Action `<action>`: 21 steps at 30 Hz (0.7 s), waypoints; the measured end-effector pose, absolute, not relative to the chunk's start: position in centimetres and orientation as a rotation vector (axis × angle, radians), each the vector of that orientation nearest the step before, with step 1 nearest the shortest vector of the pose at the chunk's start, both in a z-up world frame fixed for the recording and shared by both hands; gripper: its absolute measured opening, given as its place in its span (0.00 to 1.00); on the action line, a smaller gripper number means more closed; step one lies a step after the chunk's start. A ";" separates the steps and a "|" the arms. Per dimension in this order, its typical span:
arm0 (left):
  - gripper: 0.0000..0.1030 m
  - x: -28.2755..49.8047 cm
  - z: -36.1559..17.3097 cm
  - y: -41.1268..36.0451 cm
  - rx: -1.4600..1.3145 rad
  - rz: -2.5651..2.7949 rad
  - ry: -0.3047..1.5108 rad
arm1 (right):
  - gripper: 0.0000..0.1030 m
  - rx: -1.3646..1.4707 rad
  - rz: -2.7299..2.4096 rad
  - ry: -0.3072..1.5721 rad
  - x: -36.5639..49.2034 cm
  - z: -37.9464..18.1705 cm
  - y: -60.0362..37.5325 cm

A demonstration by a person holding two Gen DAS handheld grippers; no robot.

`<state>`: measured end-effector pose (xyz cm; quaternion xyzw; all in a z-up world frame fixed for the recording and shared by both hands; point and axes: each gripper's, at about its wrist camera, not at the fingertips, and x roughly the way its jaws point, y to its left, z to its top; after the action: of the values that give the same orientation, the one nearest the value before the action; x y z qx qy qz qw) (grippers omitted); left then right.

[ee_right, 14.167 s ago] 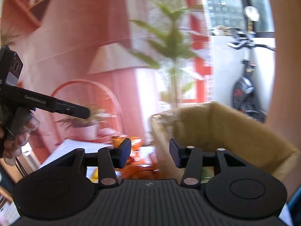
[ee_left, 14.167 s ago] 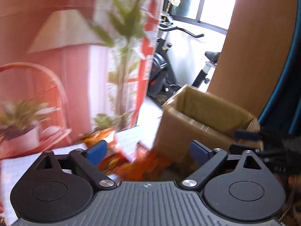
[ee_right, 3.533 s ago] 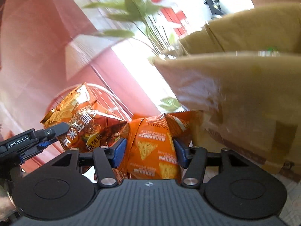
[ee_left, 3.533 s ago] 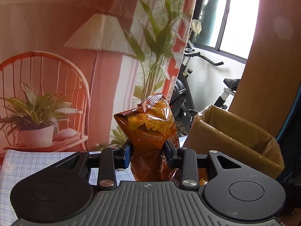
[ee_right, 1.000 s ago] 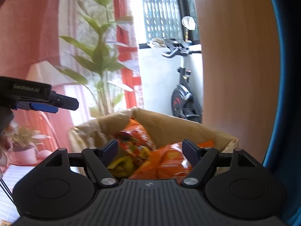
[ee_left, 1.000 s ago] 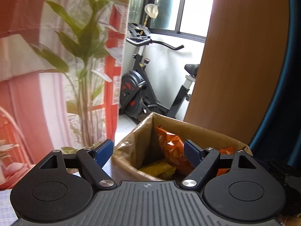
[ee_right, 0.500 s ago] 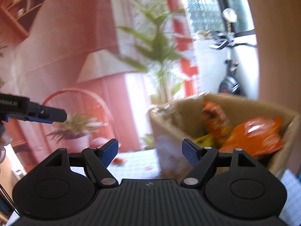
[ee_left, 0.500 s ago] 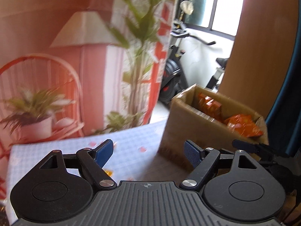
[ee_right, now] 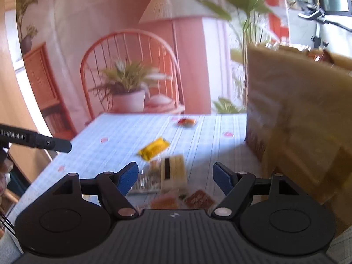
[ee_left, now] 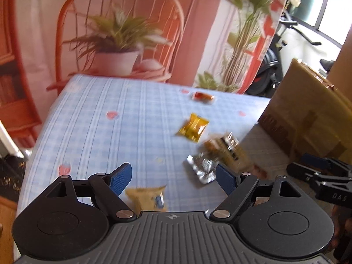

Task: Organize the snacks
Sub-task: 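Grasp the yellow-orange bread bar with the left gripper while the right grasps the tan pastry pack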

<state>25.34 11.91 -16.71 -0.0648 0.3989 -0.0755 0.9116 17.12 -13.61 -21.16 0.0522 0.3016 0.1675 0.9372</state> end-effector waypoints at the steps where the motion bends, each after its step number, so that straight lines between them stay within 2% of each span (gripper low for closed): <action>1: 0.83 25.0 -17.4 12.0 -0.132 -0.147 0.834 | 0.75 0.099 0.349 0.630 17.2 -21.6 -13.4; 9: 0.83 23.3 -20.8 12.1 -0.124 -0.094 0.891 | 0.76 0.009 0.411 0.715 16.8 -24.6 -11.4; 12: 0.83 22.9 -22.0 11.9 -0.119 -0.078 0.916 | 0.80 -0.026 0.441 0.720 16.5 -25.4 -10.5; 21: 0.83 22.6 -23.6 11.5 -0.120 -0.078 0.961 | 0.80 -0.079 0.439 0.726 16.2 -26.9 -9.8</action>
<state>22.63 11.46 -23.60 -0.0576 0.4619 -0.0373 0.8843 16.25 -9.84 -26.94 -0.0384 0.3520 0.2129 0.9107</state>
